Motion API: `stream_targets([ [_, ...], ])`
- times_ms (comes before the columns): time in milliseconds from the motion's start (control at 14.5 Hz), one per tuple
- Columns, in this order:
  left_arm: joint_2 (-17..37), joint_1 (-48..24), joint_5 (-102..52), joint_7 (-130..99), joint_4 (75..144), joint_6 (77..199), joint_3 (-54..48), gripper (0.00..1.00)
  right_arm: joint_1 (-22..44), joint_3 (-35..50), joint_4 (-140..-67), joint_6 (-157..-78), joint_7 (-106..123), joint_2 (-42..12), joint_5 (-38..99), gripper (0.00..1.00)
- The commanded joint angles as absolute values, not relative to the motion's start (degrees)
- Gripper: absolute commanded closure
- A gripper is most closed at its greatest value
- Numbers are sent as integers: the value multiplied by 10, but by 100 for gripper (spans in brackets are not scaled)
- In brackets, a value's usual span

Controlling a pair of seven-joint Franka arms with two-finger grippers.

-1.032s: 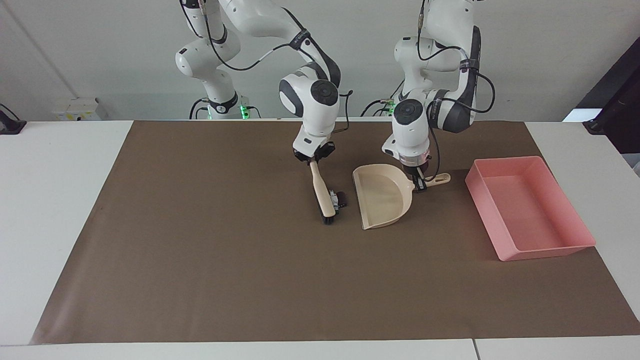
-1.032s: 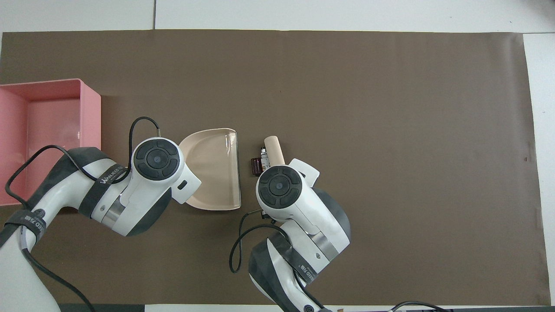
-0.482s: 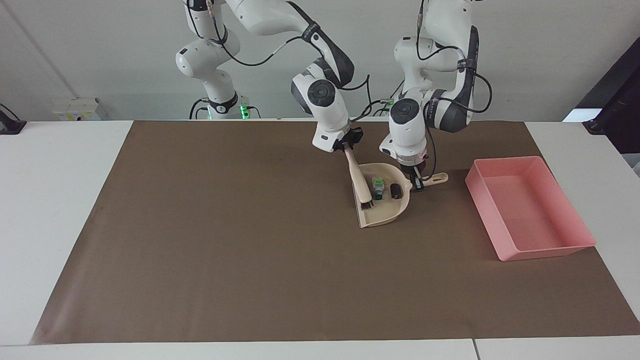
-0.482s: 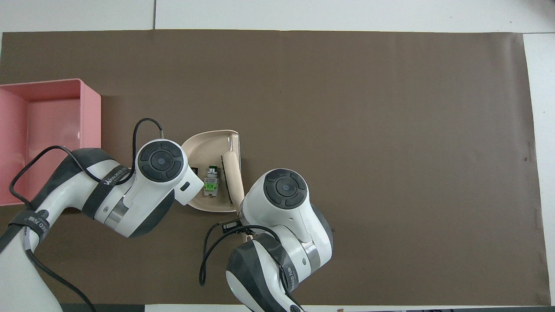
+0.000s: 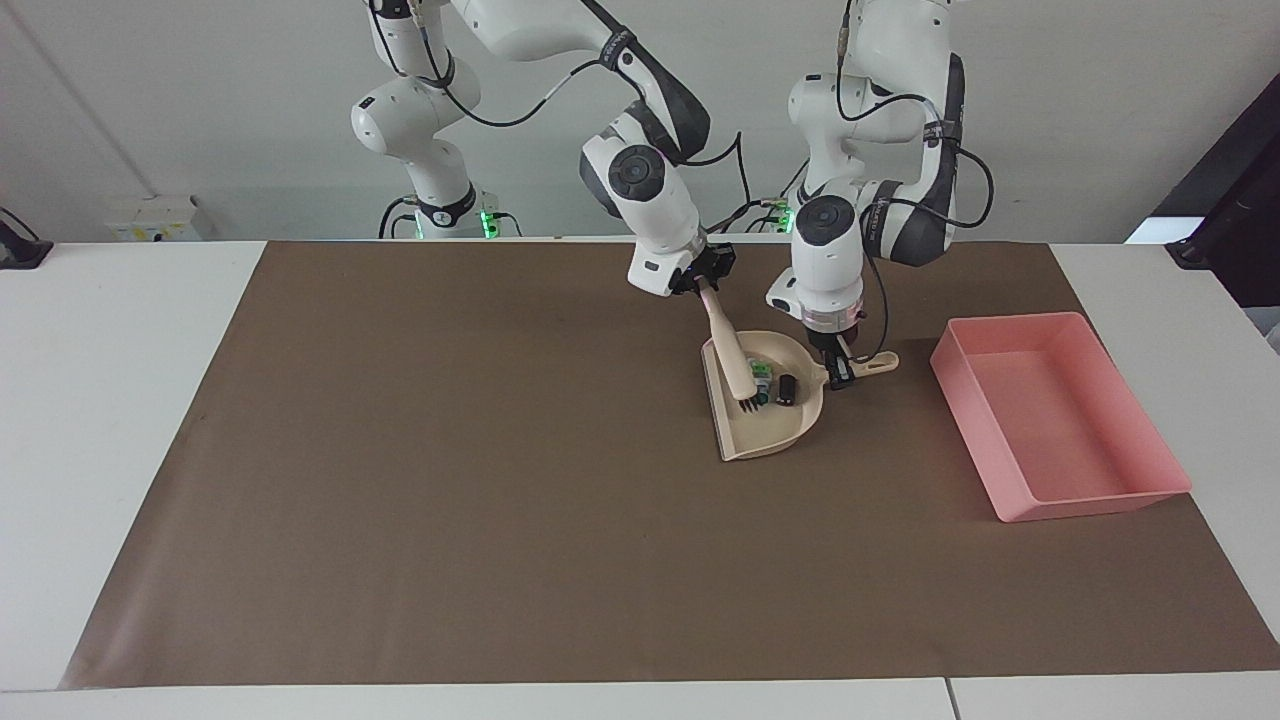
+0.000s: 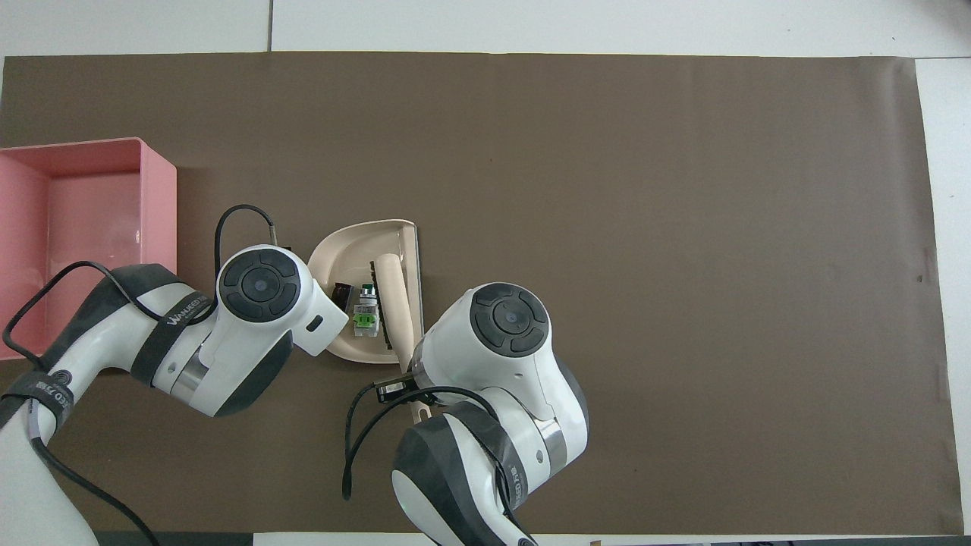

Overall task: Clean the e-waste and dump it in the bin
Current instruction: 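Sweep the component into the dustpan with the brush in the right gripper, then lift the dustpan over the pink bin with the left gripper while the right gripper withdraws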

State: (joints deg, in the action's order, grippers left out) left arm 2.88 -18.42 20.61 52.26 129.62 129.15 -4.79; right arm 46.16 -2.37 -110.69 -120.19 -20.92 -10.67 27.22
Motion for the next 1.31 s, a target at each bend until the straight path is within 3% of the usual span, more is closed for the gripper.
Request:
stream_targets([
  [0, 19, -176, 174, 525, 1312, 1334, -48, 100, 407, -18, -1115, -1128, -285, -36, 175, 100],
  [275, -11, -143, 97, 667, 1304, 1302, -46, 100, 295, -19, -1116, -1036, -280, 7, 102, 100],
  [551, -24, -61, 9, 836, 1221, 1181, -43, 100, 145, -19, -1137, -994, -158, 19, 78, 100],
  [895, 6, 56, -10, 946, 1101, 1104, -41, 100, -7, -19, -1222, -1018, 15, 53, 38, 100],
  [1239, 26, 151, -4, 1010, 1064, 1112, -39, 100, -82, -19, -1316, -1125, 91, 79, -6, 100],
])
